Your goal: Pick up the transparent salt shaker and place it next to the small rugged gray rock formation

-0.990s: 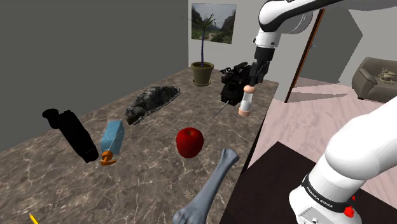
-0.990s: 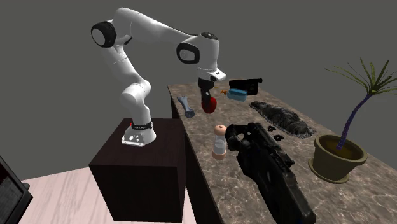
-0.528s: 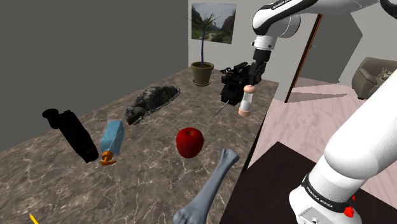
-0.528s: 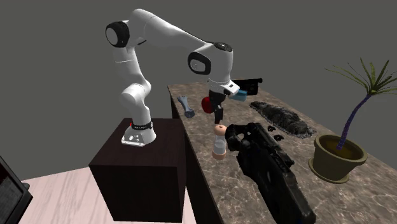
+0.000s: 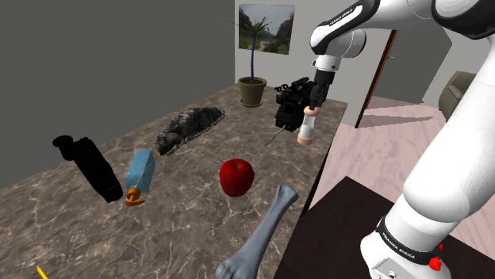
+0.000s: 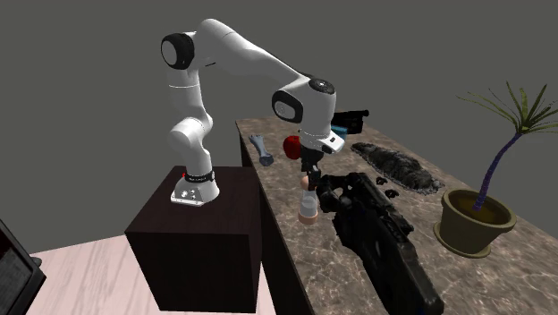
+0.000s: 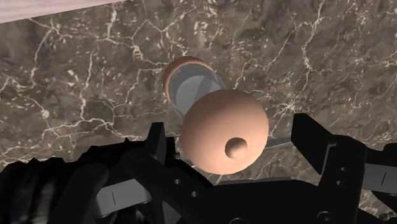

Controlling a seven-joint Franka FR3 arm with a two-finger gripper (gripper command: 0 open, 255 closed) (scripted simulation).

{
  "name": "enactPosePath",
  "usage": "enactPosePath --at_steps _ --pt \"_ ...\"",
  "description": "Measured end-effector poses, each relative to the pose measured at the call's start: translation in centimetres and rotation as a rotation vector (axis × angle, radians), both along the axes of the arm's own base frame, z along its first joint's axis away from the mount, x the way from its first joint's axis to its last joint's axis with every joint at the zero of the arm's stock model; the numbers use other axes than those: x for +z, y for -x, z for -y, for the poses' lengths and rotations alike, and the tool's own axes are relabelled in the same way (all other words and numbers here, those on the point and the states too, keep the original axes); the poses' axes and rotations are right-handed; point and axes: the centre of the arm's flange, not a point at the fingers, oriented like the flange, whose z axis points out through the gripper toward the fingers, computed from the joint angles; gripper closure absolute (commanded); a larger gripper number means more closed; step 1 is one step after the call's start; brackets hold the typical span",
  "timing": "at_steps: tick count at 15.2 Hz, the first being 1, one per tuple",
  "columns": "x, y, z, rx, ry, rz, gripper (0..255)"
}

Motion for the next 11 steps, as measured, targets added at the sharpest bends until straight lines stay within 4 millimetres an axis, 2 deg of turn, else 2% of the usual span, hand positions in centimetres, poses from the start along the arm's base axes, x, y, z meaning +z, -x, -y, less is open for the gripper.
enactPosePath --at_steps 3,9,10,11 --pt "-1.18 -0.12 -0.21 -0.001 0.001 0.003 0" --pt "-1.19 -0.04 -0.24 0.0 0.002 0.01 0" --pt "-1.19 -0.06 -0.24 -0.001 0.002 0.011 255" --pt "-1.06 0.0 -0.05 -0.005 0.003 0.013 255"
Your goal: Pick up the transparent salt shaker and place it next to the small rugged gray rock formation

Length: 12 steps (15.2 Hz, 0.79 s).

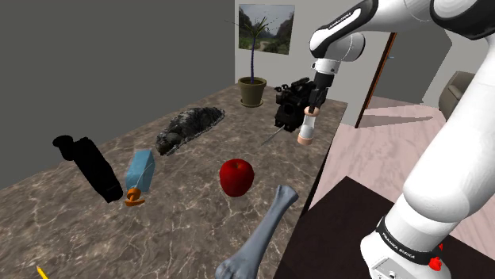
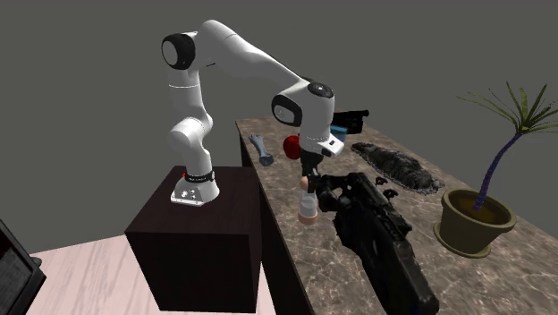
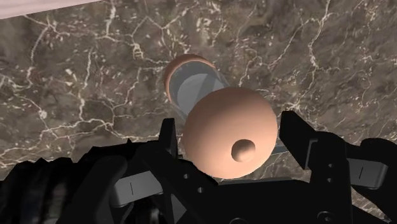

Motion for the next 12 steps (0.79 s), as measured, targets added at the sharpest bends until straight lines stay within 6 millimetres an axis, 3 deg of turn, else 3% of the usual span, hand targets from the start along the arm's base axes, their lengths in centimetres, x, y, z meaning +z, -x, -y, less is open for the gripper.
enactPosePath --at_steps 12 --pt "0.48 -0.12 -0.22 0.006 -0.003 -0.01 255"
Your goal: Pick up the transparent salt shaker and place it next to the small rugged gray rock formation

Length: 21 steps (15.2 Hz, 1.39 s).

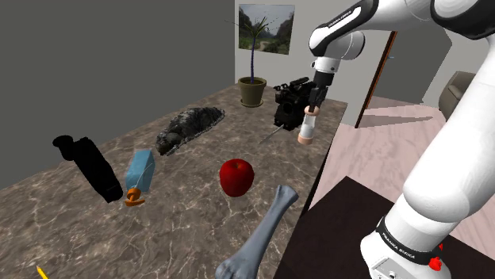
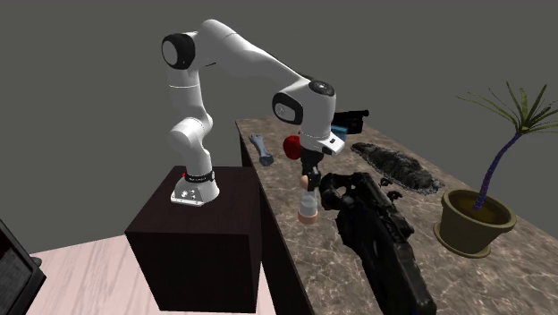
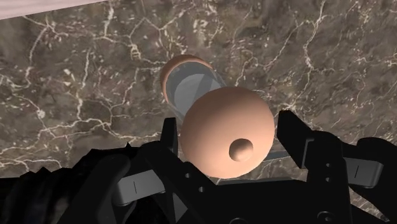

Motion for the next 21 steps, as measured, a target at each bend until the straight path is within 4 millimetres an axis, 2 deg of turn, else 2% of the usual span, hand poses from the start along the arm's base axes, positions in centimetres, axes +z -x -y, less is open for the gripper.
enactPosePath --at_steps 21 --pt "10.9 0.0 0.0 0.0 0.0 -0.002 255"
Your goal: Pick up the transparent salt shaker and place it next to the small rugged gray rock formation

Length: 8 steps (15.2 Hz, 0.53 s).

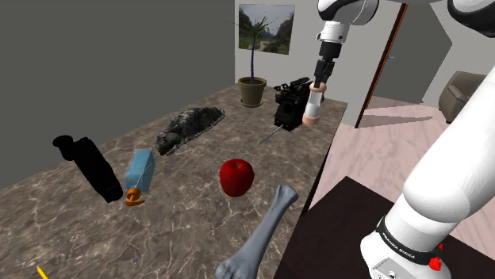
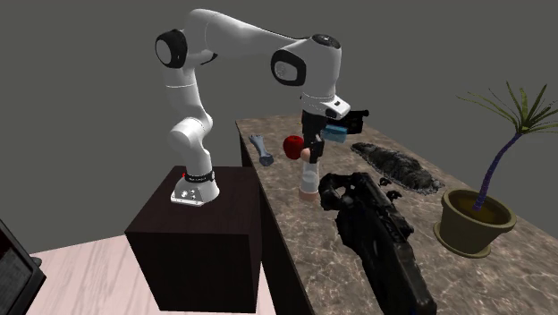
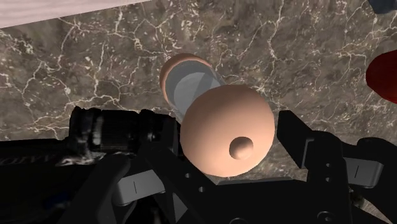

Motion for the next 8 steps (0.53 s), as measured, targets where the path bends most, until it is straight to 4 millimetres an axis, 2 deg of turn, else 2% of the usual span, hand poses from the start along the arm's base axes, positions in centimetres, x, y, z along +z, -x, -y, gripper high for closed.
enactPosePath --at_steps 8 --pt "4.2 0.1 0.0 0.0 0.0 0.0 255"
